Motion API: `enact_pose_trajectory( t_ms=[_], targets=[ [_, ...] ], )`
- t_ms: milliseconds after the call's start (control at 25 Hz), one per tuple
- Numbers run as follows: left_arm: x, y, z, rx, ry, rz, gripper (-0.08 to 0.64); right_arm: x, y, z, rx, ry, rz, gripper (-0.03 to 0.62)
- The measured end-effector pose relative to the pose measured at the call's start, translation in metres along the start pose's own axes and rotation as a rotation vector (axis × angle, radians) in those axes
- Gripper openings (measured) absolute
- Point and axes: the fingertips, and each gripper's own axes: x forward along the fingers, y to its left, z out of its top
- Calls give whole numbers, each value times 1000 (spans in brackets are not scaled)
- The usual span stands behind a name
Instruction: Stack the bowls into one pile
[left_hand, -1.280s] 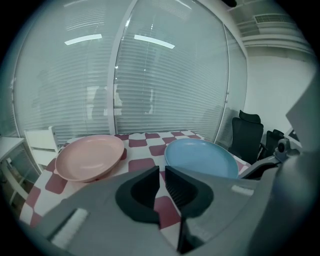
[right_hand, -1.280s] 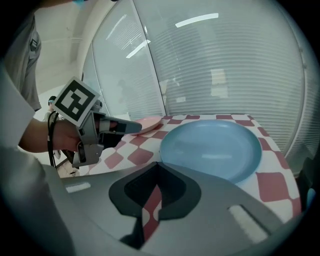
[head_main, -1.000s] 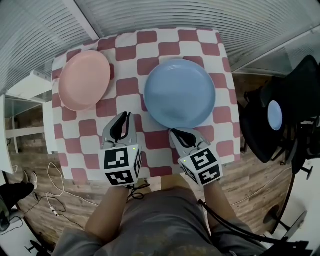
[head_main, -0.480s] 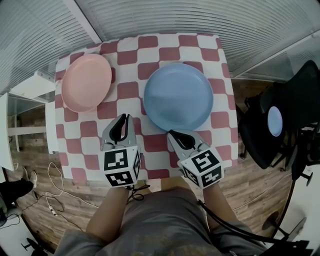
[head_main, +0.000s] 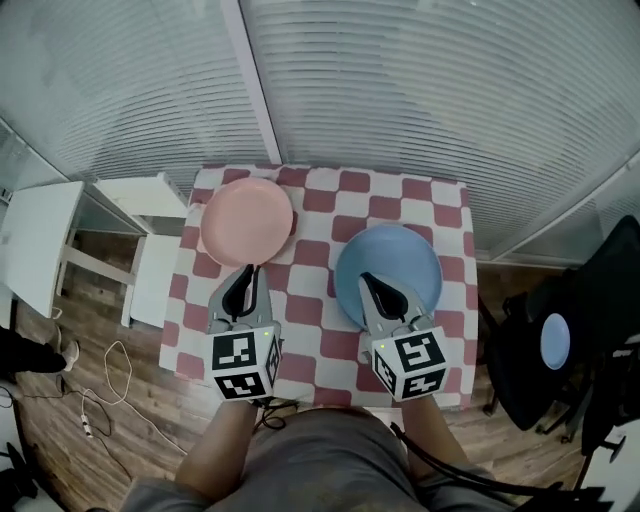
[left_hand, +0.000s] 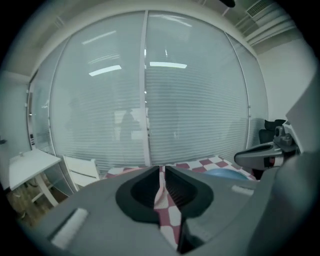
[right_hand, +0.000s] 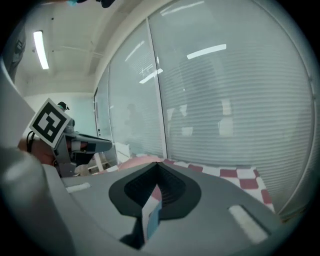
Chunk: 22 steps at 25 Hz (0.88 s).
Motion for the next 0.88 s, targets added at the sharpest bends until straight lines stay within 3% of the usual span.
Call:
enact_pose_trajectory(
  t_ms=[280, 440, 640, 880],
  targets=[
    [-33, 86, 89, -44, -208, 187, 38, 18, -11, 124, -115, -213, -47, 38],
    [-45, 117, 122, -28, -253, 230, 38, 27, -6, 168, -115, -288, -43, 41],
    [-35, 140, 138, -4, -272, 241, 38, 53, 1, 181, -134, -285, -39, 40],
    [11, 162, 110, -28, -205, 222, 38, 101, -8, 162, -123, -222, -58, 41]
  ],
)
